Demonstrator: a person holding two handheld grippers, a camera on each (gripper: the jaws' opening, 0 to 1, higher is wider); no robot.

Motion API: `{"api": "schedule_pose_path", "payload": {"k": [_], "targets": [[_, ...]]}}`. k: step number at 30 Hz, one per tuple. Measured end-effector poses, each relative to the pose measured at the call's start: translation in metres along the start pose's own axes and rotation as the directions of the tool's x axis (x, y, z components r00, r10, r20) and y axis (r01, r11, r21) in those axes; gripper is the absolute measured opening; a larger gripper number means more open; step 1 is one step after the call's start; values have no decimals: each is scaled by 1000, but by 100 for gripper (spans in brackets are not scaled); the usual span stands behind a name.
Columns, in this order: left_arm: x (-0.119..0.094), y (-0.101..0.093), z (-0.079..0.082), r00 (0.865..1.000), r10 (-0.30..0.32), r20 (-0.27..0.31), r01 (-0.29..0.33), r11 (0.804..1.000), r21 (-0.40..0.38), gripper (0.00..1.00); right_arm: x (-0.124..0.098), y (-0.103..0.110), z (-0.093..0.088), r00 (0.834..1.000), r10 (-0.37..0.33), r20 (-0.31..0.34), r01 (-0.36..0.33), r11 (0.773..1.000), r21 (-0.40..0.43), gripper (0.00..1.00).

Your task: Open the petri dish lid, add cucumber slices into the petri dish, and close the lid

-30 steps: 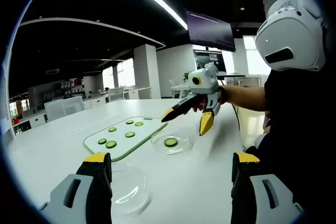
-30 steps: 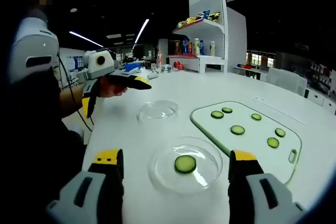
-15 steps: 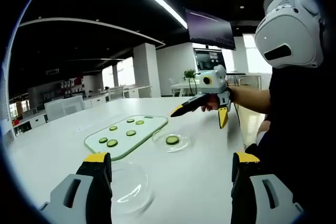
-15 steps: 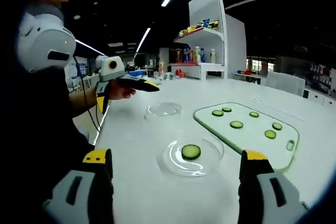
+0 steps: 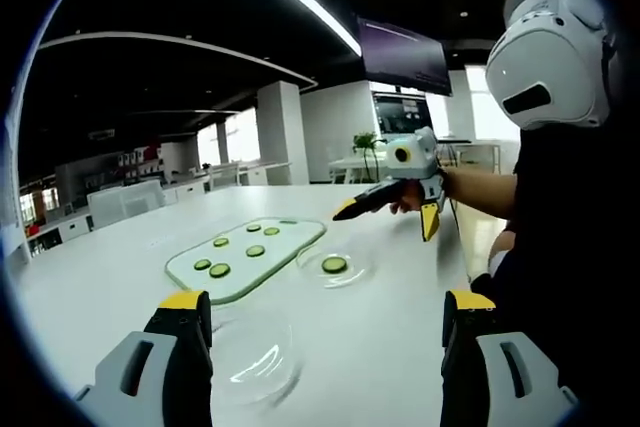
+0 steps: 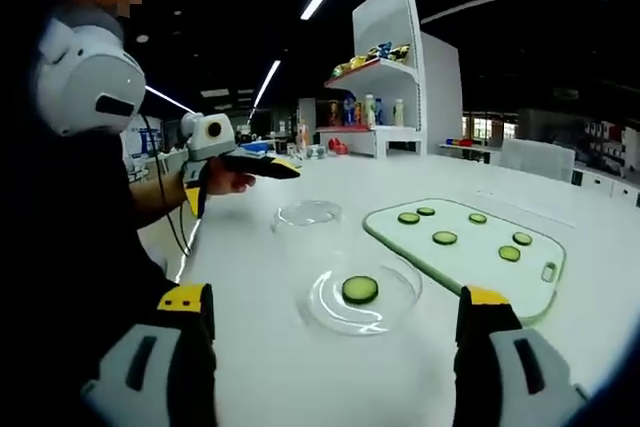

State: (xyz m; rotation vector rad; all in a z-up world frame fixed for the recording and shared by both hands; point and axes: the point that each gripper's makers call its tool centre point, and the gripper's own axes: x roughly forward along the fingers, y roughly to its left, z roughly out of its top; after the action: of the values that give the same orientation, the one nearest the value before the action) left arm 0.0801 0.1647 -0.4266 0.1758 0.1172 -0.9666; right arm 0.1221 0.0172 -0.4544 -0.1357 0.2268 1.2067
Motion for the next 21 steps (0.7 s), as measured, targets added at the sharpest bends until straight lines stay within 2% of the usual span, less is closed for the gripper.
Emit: {"api": "schedule_pose_path", "payload": {"k": [7, 11, 18, 21], "targets": [[-7, 7, -2, 1000, 20, -5, -20, 1000, 6, 95, 7, 3, 9, 1000, 15, 10, -14, 1000, -24, 97], [-12, 10, -5, 1000, 11, -14, -10, 1000, 14, 95, 17, 10, 17, 999, 47, 8, -47, 998, -51, 97], [-21, 19, -23, 997, 6, -76, -5, 1000, 12, 95, 39, 19, 24, 995, 98, -13, -99, 990, -104, 97], [-26, 28, -28, 996, 27, -90, -25, 999, 27, 94, 52, 22, 27, 992, 121, -27, -123, 984, -126, 97]]}}
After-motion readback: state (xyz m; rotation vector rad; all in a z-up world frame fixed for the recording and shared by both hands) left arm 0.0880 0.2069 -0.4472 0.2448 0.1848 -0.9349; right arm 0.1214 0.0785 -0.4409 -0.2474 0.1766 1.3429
